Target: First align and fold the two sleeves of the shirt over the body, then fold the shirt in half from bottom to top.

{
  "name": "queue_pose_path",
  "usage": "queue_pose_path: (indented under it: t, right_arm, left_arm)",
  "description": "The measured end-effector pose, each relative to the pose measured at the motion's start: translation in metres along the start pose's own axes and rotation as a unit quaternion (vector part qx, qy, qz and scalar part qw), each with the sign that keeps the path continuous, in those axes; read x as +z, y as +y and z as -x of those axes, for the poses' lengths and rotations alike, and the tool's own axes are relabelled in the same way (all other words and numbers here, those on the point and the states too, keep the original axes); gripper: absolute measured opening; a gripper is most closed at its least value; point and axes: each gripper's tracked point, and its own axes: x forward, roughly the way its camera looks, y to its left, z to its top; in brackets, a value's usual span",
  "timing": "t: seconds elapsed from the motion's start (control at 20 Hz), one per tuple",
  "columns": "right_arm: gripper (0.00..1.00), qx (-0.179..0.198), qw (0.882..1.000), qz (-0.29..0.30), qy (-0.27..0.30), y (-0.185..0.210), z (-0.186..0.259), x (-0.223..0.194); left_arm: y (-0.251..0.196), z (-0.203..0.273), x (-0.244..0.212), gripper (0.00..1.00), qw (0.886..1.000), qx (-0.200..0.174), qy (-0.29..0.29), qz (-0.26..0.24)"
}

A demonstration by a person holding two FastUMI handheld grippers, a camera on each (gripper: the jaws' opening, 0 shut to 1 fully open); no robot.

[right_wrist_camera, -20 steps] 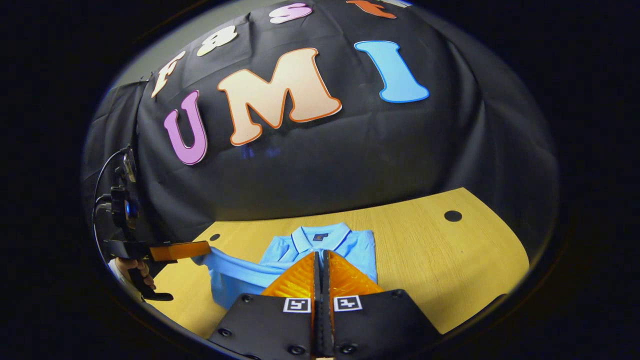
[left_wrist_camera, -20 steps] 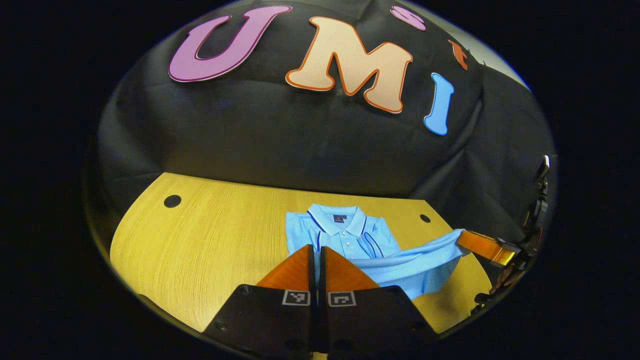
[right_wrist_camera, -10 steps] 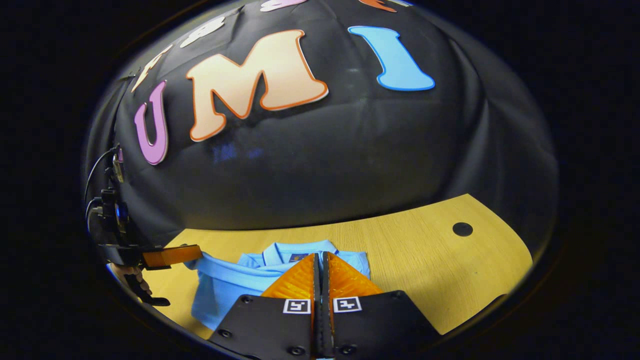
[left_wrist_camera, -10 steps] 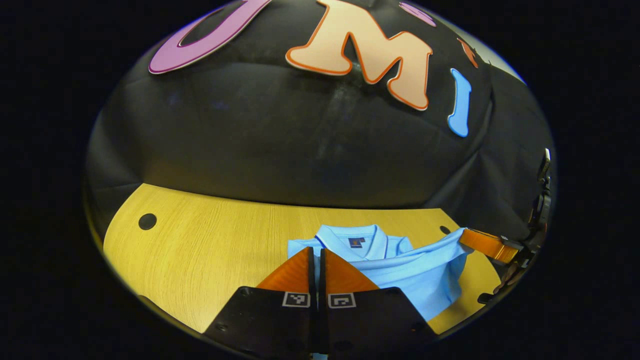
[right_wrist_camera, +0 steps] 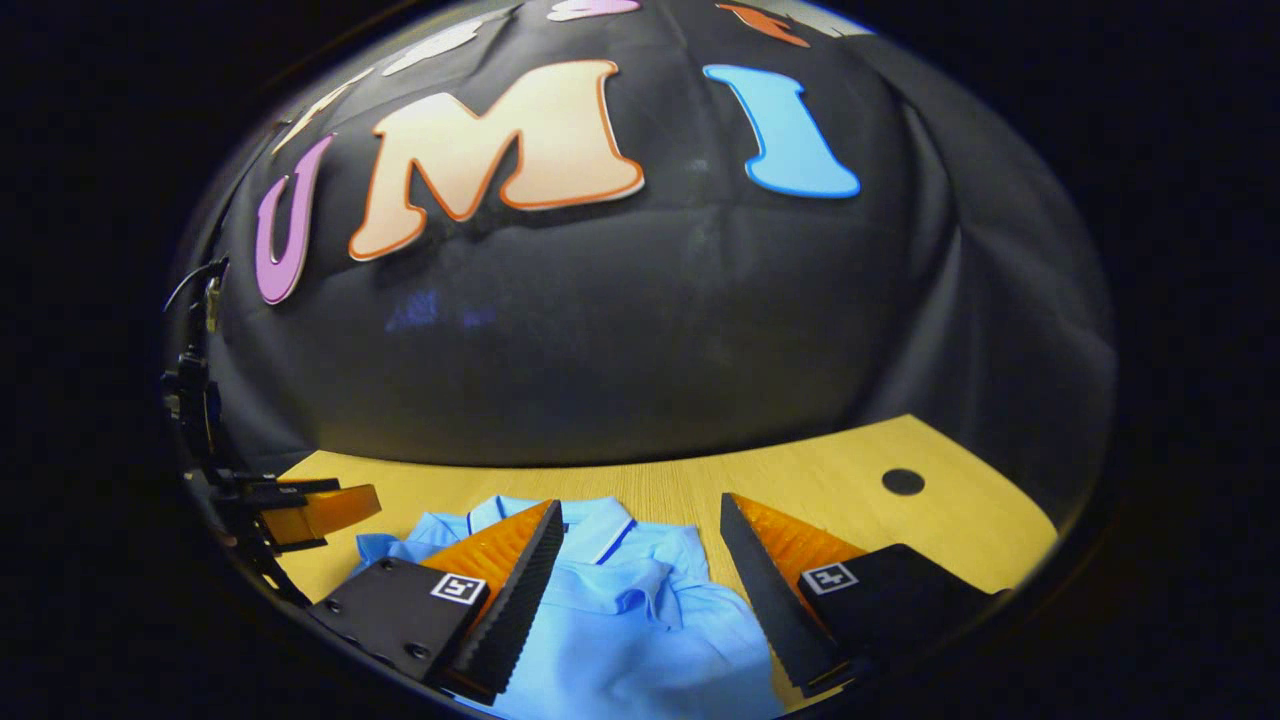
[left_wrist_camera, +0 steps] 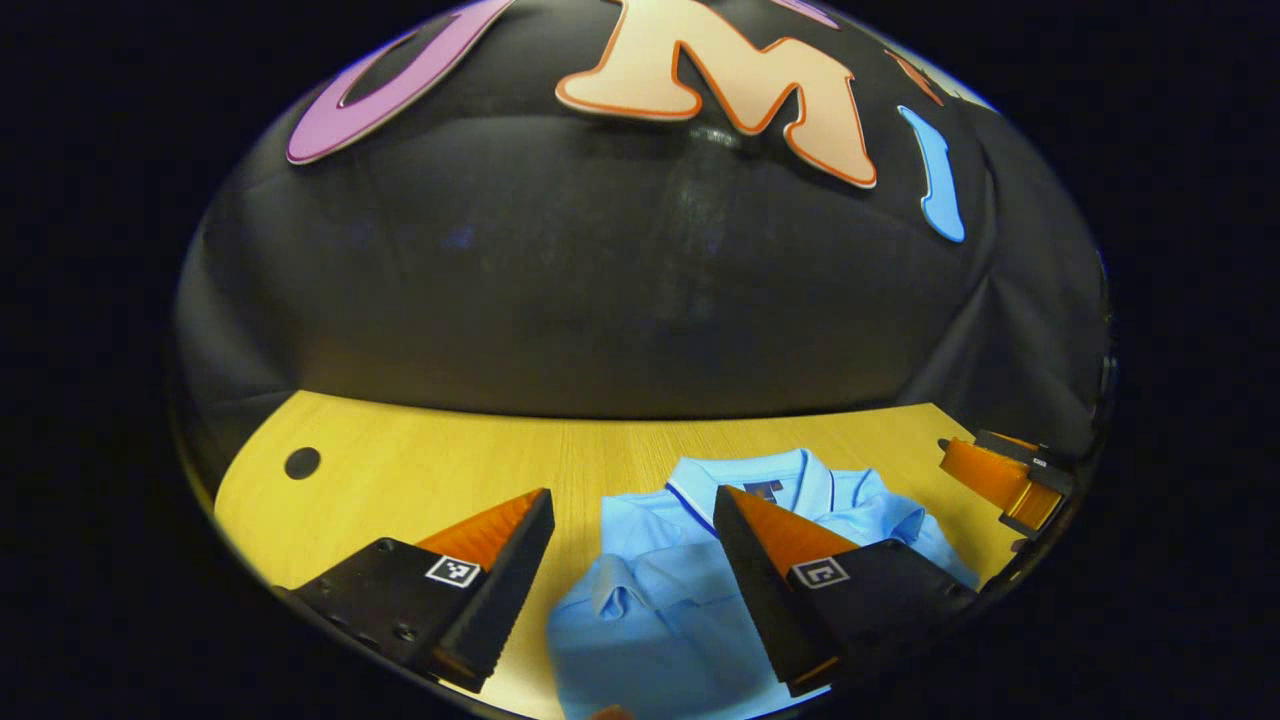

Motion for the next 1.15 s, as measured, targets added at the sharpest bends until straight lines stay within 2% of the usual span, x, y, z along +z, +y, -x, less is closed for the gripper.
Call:
queue_pose_path:
  t: [0.35,0.55,0.6,0.75,1.15]
  right_arm:
    - [0.98,0.025,0.996,0.028,-0.078,0.008,0.141,0.077]
    - [0.96,0.030,0.993,0.023,-0.109,0.004,0.215,0.099]
    - [0.98,0.033,0.993,0.017,-0.114,0.004,0.231,0.100]
    - [0.97,0.043,0.992,0.001,-0.117,0.008,0.260,0.101]
    - [0.97,0.074,0.986,0.018,-0.146,0.029,0.317,0.127]
  left_arm:
    - [-0.028,0.143,0.067,0.96,0.995,0.021,-0.099,-0.018]
    - [-0.042,0.215,0.081,0.95,0.989,0.033,-0.138,-0.037]
    - [-0.044,0.229,0.082,0.95,0.988,0.038,-0.145,-0.040]
    - [-0.052,0.261,0.083,0.95,0.985,0.046,-0.161,-0.032]
    - [-0.054,0.308,0.098,0.95,0.980,0.052,-0.190,-0.035]
